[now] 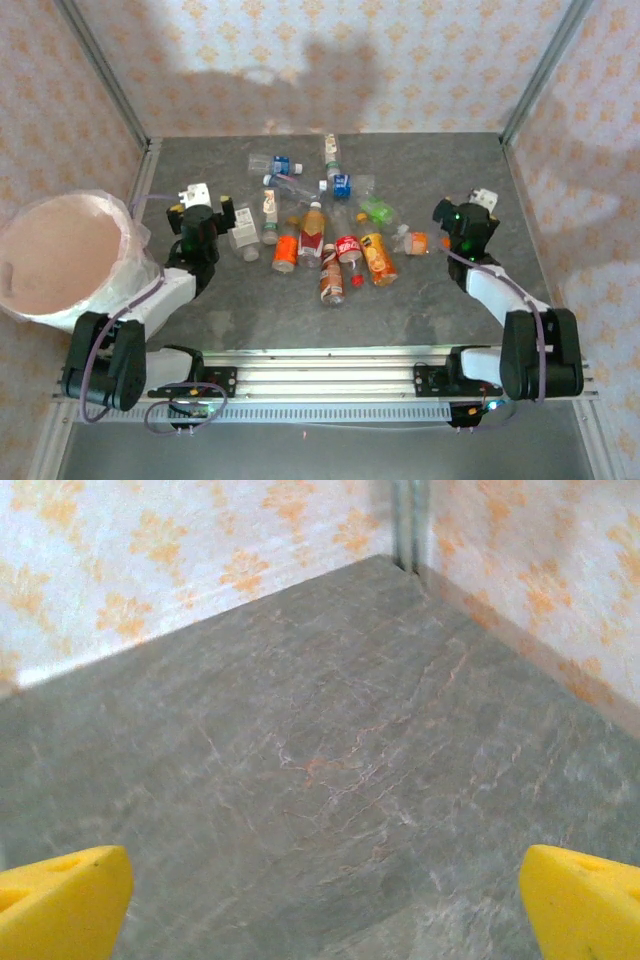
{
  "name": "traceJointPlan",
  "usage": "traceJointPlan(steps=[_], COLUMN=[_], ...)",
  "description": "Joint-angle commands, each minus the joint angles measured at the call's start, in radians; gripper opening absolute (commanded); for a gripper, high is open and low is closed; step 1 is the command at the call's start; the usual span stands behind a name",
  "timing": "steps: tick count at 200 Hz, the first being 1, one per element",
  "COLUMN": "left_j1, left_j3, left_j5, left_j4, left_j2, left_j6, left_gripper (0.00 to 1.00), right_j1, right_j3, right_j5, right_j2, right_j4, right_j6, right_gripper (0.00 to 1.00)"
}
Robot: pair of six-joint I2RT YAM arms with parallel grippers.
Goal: Put the plastic bottles in the bin
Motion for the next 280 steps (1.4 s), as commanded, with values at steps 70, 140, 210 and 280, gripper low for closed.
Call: traceJointPlan(steps=[70,140,210,280], left_j1=[-0.039,-0.134,-0.157,-0.157], left_j3=[0.238,0.211,0.398,0.428], left_j5=[0.29,0.537,0.378,0.436], left_j4=[-0.583,-0.439,-0.807,-0.841], left_j2=[-0.106,-0.062,-0.106,-0.152], left_j6=[-0.571,-0.703,-0.541,-0.443], left_gripper=[1.0,1.0,1.0,1.0], right_j1=[-0.052,-0.052,-0.045,-0.046], right_j3=[0.35,0.348,0.379,0.298], right_j5=[-0.473,-0.501,-0.495,-0.402], right_j2=[0.205,0.313,0.46,0.431], right_j4=[-0.891,-0.781,-0.722,-0.632], right_j6=[0.647,0.83,0.879,0.905], right_gripper=[0.99,0.96,0.95,0.74])
